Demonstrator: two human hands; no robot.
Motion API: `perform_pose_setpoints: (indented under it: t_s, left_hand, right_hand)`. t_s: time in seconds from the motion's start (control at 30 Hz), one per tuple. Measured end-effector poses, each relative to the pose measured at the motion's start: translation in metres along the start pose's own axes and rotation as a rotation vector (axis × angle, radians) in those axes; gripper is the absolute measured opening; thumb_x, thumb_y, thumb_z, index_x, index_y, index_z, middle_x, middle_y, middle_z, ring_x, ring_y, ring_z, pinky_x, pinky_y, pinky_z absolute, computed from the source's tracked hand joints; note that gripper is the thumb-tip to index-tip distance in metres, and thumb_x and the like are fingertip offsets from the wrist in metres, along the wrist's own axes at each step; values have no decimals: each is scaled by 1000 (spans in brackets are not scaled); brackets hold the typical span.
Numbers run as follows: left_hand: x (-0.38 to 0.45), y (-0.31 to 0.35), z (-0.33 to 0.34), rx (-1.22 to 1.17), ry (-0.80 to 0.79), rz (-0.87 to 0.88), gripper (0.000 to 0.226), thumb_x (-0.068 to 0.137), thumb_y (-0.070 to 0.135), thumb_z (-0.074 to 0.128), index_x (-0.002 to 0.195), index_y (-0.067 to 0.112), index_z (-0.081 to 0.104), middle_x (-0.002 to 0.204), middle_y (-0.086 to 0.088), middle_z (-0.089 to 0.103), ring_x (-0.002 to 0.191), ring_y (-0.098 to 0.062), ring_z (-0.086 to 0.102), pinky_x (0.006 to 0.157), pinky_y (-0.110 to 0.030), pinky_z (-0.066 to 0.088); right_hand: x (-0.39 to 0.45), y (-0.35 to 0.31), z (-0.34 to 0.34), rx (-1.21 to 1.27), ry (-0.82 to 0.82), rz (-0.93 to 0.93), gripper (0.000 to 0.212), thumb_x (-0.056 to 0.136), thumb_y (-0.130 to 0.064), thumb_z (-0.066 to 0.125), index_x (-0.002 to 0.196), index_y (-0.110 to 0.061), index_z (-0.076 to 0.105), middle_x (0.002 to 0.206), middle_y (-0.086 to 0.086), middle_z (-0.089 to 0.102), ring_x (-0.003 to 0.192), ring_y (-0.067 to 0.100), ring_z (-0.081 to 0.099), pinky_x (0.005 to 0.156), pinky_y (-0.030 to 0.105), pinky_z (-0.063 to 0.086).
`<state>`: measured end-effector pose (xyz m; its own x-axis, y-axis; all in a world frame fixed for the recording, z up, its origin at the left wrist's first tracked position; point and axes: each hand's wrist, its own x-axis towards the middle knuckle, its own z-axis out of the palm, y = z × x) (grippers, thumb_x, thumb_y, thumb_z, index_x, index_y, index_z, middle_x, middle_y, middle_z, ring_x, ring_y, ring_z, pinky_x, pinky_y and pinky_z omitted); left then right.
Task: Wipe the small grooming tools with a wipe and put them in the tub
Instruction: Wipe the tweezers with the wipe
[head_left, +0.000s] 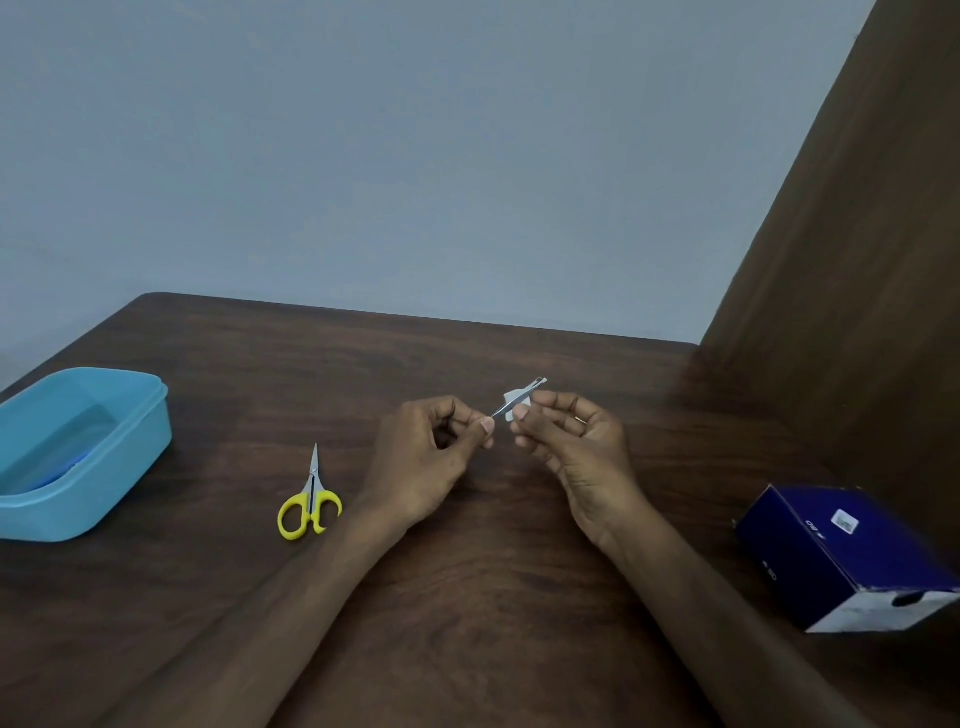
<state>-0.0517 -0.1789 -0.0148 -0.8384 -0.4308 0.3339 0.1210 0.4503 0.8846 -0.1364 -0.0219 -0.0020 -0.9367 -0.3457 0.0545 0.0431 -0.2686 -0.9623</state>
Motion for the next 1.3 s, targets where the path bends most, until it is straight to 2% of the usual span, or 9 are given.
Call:
perform_pose_setpoints:
  t_s: [0.3,0.43,0.5,0.6,0.7,0.9,1.0,1.1,1.3]
  left_hand:
    - [-1,2,1,4,-17,26,20,98,22,77,78,23,79,75,11,78,59,2,61,58,-9,42]
    - [1,0,2,17,-18,30,20,98,25,76,78,24,79,77,13,79,61,-11,65,58,-12,43]
    - [1,-1,2,26,-24,34,20,98,27,76,79,25,79,77,14,79,63,-14,66,58,-12,43]
    - [0,-1,1,13,-53,41,19,99,29,76,80,27,79,79,15,79,64,-8,66,61,-11,42]
    - [1,-1,-1,-52,-103,39,19,100,28,75,82,26,79,83,12,81,72,2,69,69,-13,45]
    - [-1,1,-3,-192,-222,45,21,102,23,71,86,13,79,88,1,82,89,-16,78,88,-33,57]
    - [-1,1,-4,-237,-269,59,21,103,22,70,88,10,79,91,-3,82,95,-23,78,95,-39,57]
    - [-1,2,-5,-260,-289,58,20,103,19,70,88,8,78,91,-4,82,95,-23,78,96,-36,57]
    - [0,1,-7,-276,-334,81,20,103,20,70,91,7,79,94,-5,83,98,-22,78,96,-28,57]
  right_hand:
    - [1,1,-1,43,37,5,20,81,0,84,99,-6,75,95,14,81,82,20,77,78,28,65]
    - [2,1,0,108,23,48,14,84,-1,81,97,-6,78,87,7,80,78,13,74,76,24,64]
    - [2,0,0,143,-7,76,18,80,-5,83,97,-7,78,87,6,79,78,12,74,75,23,64]
    - [1,0,0,135,-51,96,27,80,-4,83,104,-6,71,89,9,79,75,13,75,72,24,64]
    - [0,-1,1,64,-124,102,36,81,-4,83,114,-5,68,93,12,78,72,15,73,69,24,62]
    - [1,-7,-3,8,-321,68,45,83,-8,77,128,-11,71,89,5,73,66,13,67,69,26,60]
    - [0,-9,-3,32,-373,72,34,83,-7,76,115,-16,78,86,9,69,64,16,67,67,27,61]
    - [0,-9,-4,42,-378,72,18,81,-6,77,94,-18,81,83,8,66,62,12,63,64,27,61]
    - [4,-10,-14,-64,-416,-5,17,77,-11,83,94,-12,78,84,12,71,70,21,67,72,31,62]
